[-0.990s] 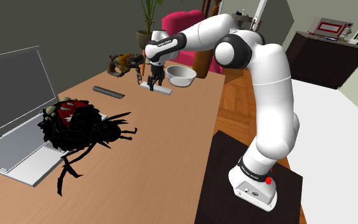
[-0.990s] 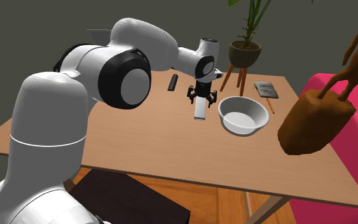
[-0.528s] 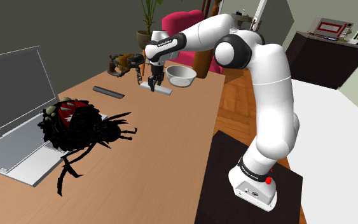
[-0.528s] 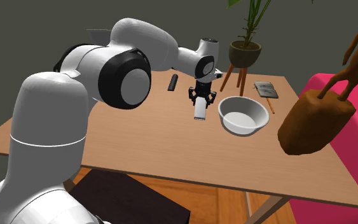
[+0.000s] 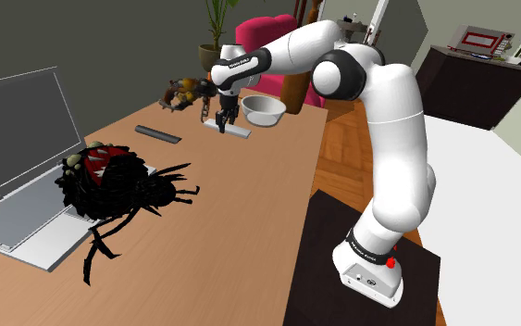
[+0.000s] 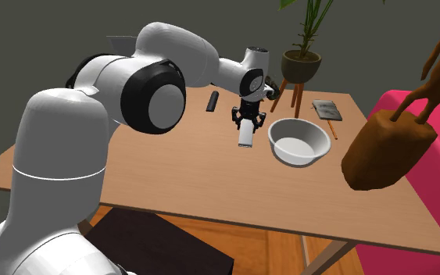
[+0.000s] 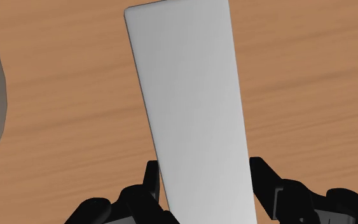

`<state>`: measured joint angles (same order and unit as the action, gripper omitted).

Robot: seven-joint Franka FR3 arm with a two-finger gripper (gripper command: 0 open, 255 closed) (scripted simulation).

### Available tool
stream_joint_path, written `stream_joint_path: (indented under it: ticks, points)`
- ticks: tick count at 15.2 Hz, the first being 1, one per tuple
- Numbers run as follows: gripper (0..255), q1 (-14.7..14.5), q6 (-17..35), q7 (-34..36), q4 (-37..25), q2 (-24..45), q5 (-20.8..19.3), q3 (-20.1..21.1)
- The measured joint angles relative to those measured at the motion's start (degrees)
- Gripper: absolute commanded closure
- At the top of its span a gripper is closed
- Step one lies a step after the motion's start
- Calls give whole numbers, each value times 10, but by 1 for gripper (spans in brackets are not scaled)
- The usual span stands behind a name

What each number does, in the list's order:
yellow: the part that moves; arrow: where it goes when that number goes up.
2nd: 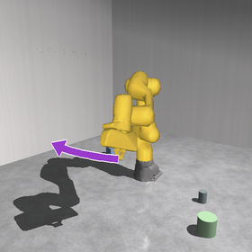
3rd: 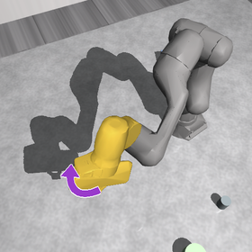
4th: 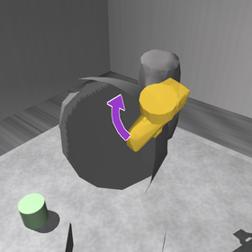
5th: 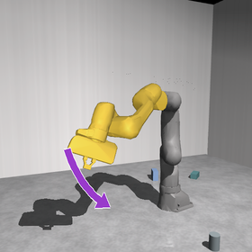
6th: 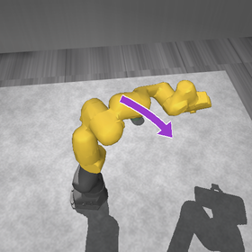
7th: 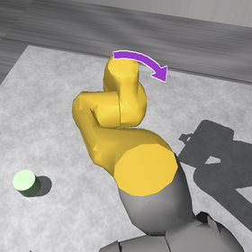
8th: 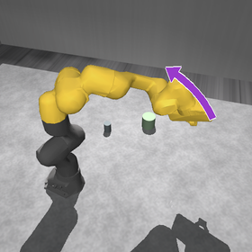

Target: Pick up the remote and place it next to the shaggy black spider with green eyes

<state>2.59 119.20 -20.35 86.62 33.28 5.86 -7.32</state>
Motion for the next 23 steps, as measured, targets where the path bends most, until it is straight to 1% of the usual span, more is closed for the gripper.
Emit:
stream_joint_path:
  ticks: [2, 9, 18, 23]
  points:
    - [255, 0, -3, 0, -1, -2, 0, 0]
    - [255, 0, -42, 2, -19, -23, -4, -2]
    - [255, 0, -100, 6, -59, -41, -7, -4]
    - [255, 1, -138, 8, -95, -43, -8, -4]
